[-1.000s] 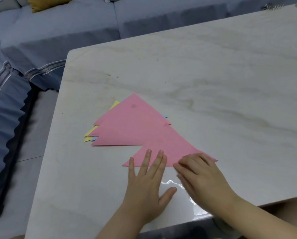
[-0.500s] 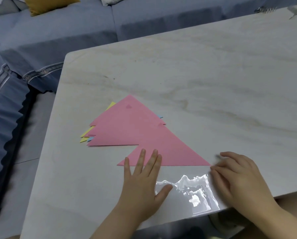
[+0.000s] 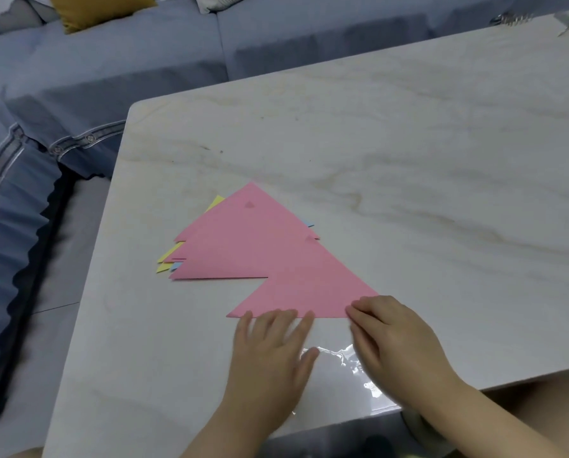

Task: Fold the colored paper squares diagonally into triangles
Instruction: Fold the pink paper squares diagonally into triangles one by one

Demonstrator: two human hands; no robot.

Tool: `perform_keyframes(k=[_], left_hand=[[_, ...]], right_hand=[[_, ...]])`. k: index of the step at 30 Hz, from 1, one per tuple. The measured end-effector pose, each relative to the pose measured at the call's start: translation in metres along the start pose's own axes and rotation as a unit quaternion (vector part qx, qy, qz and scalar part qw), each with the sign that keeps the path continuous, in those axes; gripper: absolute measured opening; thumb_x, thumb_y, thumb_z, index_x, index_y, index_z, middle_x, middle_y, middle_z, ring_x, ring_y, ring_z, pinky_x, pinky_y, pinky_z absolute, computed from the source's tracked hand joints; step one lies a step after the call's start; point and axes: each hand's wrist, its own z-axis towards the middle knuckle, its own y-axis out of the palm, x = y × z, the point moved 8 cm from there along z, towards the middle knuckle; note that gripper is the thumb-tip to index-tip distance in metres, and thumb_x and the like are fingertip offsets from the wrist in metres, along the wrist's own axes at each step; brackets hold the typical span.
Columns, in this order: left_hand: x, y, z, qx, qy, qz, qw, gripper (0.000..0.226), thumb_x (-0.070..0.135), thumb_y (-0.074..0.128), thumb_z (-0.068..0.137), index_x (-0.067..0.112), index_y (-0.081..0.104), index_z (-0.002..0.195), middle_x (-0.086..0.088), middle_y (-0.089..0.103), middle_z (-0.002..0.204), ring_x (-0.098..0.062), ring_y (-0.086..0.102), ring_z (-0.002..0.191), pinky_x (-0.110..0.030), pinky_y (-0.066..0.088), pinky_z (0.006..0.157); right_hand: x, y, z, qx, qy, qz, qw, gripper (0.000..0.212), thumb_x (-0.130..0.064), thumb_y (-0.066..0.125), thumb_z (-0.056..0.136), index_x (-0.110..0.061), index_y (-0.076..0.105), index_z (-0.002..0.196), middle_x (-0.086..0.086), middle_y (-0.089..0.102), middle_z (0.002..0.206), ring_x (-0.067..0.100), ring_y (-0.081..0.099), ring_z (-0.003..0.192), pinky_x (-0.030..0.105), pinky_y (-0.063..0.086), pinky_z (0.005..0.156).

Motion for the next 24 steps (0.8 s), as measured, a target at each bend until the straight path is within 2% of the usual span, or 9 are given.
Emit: perform_keyframes(k=[3, 5, 8, 10, 13, 15, 18, 21, 24], left_hand=[[-0.025, -0.009, -0.010, 0.024, -0.007, 0.001, 1.000, 0.051, 0.041, 0.022, 0.096, 0.020, 0.066, 0.112, 0.001, 0.068, 0.100, -0.018, 0.052, 0.096, -0.040, 0.034, 0.091], [-0.042, -0.014, -0.017, 0.037, -0.023, 0.011, 0.999, 0.054, 0.040, 0.019, 0.097, 0.019, 0.067, 0.111, 0.000, 0.068, 0.099, -0.019, 0.054, 0.094, -0.040, 0.035, 0.092], [-0.057, -0.024, -0.024, 0.047, -0.058, 0.052, 0.996, 0.051, 0.038, 0.025, 0.095, 0.017, 0.071, 0.104, 0.000, 0.069, 0.094, -0.019, 0.050, 0.090, -0.042, 0.033, 0.093], [-0.068, -0.032, -0.025, 0.036, -0.111, 0.073, 0.990, 0.050, 0.038, 0.027, 0.092, 0.017, 0.073, 0.093, 0.001, 0.067, 0.084, -0.022, 0.057, 0.081, -0.043, 0.034, 0.092], [-0.086, -0.046, -0.017, 0.031, -0.224, 0.007, 0.974, 0.034, 0.031, 0.039, 0.085, 0.019, 0.069, 0.073, 0.002, 0.062, 0.071, -0.025, 0.060, 0.068, -0.040, 0.044, 0.080], [-0.096, -0.049, -0.010, 0.039, -0.307, -0.120, 0.943, 0.021, 0.034, 0.053, 0.087, 0.019, 0.066, 0.093, 0.004, 0.063, 0.085, -0.021, 0.059, 0.081, -0.033, 0.043, 0.077], [-0.094, -0.033, 0.009, -0.011, -0.350, -0.209, 0.913, 0.048, 0.043, 0.065, 0.078, 0.026, 0.049, 0.120, 0.009, 0.057, 0.091, -0.015, 0.055, 0.088, -0.029, 0.042, 0.073], [-0.082, -0.020, 0.023, -0.051, -0.327, -0.211, 0.920, 0.053, 0.039, 0.067, 0.077, 0.026, 0.046, 0.124, 0.006, 0.056, 0.085, -0.018, 0.055, 0.088, -0.030, 0.042, 0.072], [-0.069, -0.014, 0.027, -0.027, -0.293, -0.210, 0.933, 0.040, 0.031, 0.063, 0.083, 0.022, 0.052, 0.120, 0.005, 0.052, 0.081, -0.021, 0.049, 0.094, -0.031, 0.040, 0.079]], right_hand=[[-0.001, -0.001, 0.001, 0.002, 0.001, 0.002, 1.000, 0.014, -0.010, 0.063, 0.073, -0.009, 0.071, 0.084, 0.000, 0.065, 0.080, 0.022, 0.061, 0.068, 0.025, 0.049, 0.057], [0.000, -0.001, 0.001, -0.001, 0.004, 0.003, 1.000, 0.015, -0.010, 0.063, 0.072, -0.009, 0.071, 0.084, 0.001, 0.066, 0.080, 0.022, 0.061, 0.069, 0.024, 0.049, 0.058], [0.000, 0.000, 0.002, -0.022, 0.009, 0.009, 1.000, 0.016, -0.012, 0.063, 0.073, -0.010, 0.072, 0.087, 0.000, 0.066, 0.082, 0.022, 0.062, 0.071, 0.024, 0.049, 0.061], [0.001, 0.001, 0.003, -0.041, 0.025, 0.018, 0.999, 0.014, -0.012, 0.064, 0.074, -0.012, 0.072, 0.085, -0.002, 0.066, 0.082, 0.021, 0.063, 0.073, 0.023, 0.048, 0.061], [0.011, 0.002, 0.015, -0.073, 0.096, 0.050, 0.991, 0.010, -0.015, 0.069, 0.078, -0.017, 0.072, 0.088, -0.005, 0.064, 0.086, 0.021, 0.061, 0.083, 0.026, 0.046, 0.068], [0.021, 0.005, 0.030, -0.102, 0.155, 0.066, 0.980, 0.027, -0.028, 0.065, 0.082, -0.019, 0.065, 0.107, -0.002, 0.060, 0.101, 0.021, 0.054, 0.099, 0.029, 0.041, 0.082], [0.034, 0.011, 0.049, -0.146, 0.221, 0.043, 0.963, 0.055, -0.041, 0.065, 0.078, -0.021, 0.048, 0.126, 0.001, 0.053, 0.114, 0.022, 0.043, 0.112, 0.033, 0.034, 0.094], [0.041, 0.018, 0.057, -0.180, 0.258, 0.099, 0.944, 0.049, -0.035, 0.071, 0.074, -0.022, 0.052, 0.118, -0.004, 0.057, 0.092, 0.022, 0.044, 0.106, 0.032, 0.038, 0.086], [0.046, 0.026, 0.060, -0.196, 0.262, 0.136, 0.935, 0.030, -0.031, 0.075, 0.069, -0.028, 0.055, 0.091, -0.007, 0.055, 0.080, 0.022, 0.052, 0.096, 0.029, 0.038, 0.075]])
